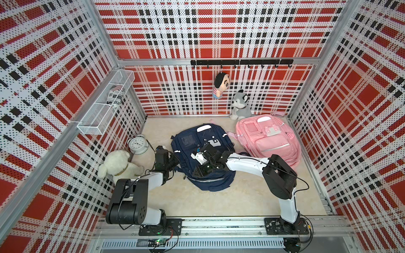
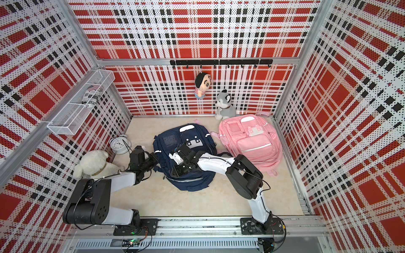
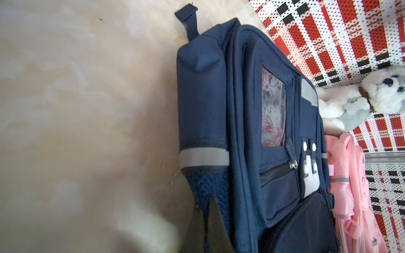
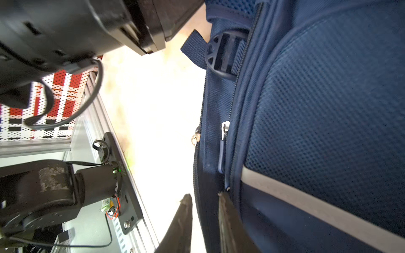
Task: Zip up the backpack
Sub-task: Zip the zipper on the backpack.
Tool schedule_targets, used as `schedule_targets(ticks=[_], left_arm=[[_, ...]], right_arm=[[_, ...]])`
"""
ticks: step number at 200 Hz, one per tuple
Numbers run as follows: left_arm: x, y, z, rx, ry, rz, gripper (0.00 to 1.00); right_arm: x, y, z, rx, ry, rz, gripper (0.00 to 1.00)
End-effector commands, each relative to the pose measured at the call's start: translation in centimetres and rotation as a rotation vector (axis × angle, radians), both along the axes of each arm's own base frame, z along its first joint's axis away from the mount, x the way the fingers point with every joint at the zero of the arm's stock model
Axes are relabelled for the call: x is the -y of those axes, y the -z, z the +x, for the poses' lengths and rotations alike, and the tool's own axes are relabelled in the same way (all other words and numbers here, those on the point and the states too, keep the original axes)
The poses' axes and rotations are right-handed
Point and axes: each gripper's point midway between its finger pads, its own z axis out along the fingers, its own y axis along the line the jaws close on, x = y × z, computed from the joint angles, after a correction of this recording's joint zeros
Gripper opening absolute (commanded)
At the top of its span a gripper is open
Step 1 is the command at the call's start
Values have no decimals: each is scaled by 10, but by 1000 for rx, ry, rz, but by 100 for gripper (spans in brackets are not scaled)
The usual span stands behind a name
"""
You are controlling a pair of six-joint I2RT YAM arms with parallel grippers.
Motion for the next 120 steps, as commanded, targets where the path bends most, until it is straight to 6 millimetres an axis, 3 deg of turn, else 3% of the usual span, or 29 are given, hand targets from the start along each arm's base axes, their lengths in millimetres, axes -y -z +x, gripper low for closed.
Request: schedule_targets(ticks=[1, 19, 71, 94, 120], left_arm=[[9, -7, 0, 30, 26, -12, 0], [12, -4, -1, 20, 32, -15, 2], [12, -11, -2, 11, 35, -2, 40], [16, -27, -3, 29, 53, 5, 43], [40, -34, -6, 24, 133, -23, 43]], right_arm=[[0, 27, -10, -8, 15, -58, 24], [0, 38, -20, -19, 13, -88, 25], [11, 60, -19, -20, 91, -110, 24], [16, 60, -17, 14, 113, -100, 24], [16, 56, -17, 39, 132, -56, 26]])
